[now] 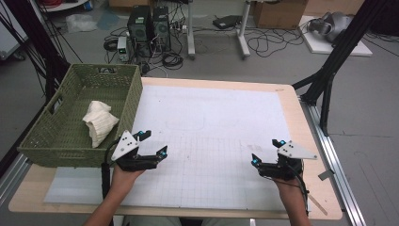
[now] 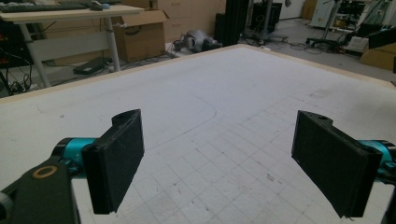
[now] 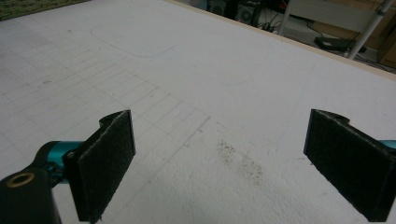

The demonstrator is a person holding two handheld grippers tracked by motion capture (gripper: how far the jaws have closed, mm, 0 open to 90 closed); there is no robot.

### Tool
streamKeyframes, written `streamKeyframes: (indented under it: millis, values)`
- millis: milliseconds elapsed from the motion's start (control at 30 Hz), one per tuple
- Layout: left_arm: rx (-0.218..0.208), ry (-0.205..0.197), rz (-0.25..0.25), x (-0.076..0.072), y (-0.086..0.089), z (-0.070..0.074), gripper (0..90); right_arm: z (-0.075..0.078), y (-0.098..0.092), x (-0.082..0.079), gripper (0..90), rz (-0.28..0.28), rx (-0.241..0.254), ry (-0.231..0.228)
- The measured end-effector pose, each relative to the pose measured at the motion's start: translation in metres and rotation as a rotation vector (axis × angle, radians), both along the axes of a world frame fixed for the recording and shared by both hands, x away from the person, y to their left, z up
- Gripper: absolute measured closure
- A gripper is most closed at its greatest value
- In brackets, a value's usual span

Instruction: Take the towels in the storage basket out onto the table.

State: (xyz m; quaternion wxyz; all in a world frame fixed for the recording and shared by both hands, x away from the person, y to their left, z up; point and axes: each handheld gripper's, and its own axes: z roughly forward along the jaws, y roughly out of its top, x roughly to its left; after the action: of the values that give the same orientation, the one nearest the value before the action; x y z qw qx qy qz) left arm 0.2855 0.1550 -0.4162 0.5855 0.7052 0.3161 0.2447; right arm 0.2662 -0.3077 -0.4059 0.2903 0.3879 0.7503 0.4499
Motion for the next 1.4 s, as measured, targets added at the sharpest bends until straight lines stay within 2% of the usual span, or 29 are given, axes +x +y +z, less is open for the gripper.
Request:
streamKeyframes:
  millis: [500, 633, 700, 767, 867, 1167, 1400]
  values:
    - [-0.003, 0.001, -0.009, 0.007, -0.004, 0.001, 17.3, -0.002, 0.001, 0.006, 8.1, 0.016, 0.006, 0.01]
    - [-0.005, 0.009, -0.008, 0.007, -0.004, 0.001, 17.1, -0.003, 0.001, 0.008, 8.1, 0.025, 0.017, 0.013]
    - [-0.003, 0.01, -0.004, 0.007, -0.004, 0.001, 17.1, -0.004, 0.0, 0.009, 8.1, 0.028, 0.045, 0.038]
    - [0.0, 0.007, -0.007, 0.006, -0.004, 0.002, 17.1, -0.004, -0.001, 0.009, 8.1, 0.027, 0.054, 0.036]
    - [0.012, 0.008, -0.013, 0.007, -0.005, 0.002, 17.1, -0.003, -0.001, 0.009, 8.1, 0.032, 0.045, 0.03]
    - [0.007, 0.009, -0.016, 0.001, -0.004, 0.004, 17.2, -0.001, 0.005, 0.005, 8.1, 0.036, 0.032, 0.025]
    - [-0.009, -0.005, -0.03, 0.0, -0.003, 0.019, 17.7, 0.0, 0.005, 0.002, 8.1, 0.035, 0.023, 0.022]
